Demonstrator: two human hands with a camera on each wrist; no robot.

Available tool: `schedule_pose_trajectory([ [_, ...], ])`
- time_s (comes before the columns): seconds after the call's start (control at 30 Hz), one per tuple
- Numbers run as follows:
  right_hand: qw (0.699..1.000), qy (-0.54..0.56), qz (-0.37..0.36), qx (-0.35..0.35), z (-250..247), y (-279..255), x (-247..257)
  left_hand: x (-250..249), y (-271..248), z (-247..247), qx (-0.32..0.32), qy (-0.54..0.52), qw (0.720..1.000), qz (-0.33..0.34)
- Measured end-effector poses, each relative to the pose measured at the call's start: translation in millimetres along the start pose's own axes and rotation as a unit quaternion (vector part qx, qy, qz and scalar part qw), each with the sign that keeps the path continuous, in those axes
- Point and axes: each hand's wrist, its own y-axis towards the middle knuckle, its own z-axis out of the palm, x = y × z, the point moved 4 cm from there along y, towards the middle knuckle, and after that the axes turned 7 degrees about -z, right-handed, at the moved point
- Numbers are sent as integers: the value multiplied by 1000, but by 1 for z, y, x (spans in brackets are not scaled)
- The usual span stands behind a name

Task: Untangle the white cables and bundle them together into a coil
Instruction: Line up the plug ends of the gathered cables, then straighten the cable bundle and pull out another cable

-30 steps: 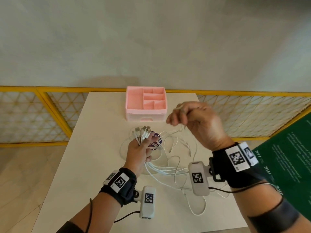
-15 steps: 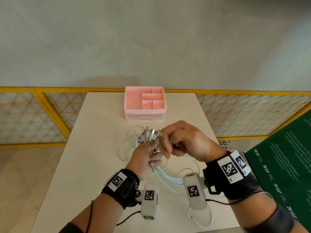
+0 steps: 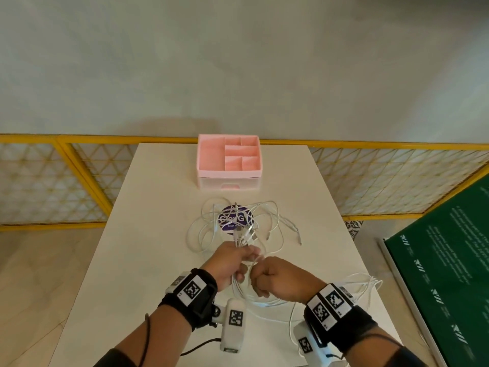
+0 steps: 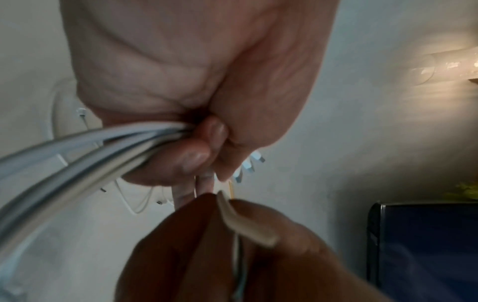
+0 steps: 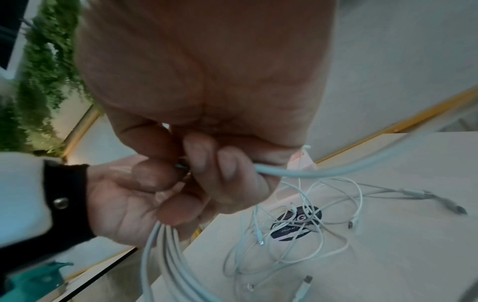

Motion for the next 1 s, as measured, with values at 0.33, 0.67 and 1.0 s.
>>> schedule_pose_trajectory([
  [0.33, 988, 105, 90, -66, -1, 2, -28, -27, -16, 3, 45, -30, 994, 93],
  [0.67, 995, -61, 68, -29, -5, 5, -22, -11, -10, 8, 7, 5, 998, 69],
  [1.0, 989, 117, 78, -40, 15, 14, -53, -1, -6, 10, 21, 83, 994, 69],
])
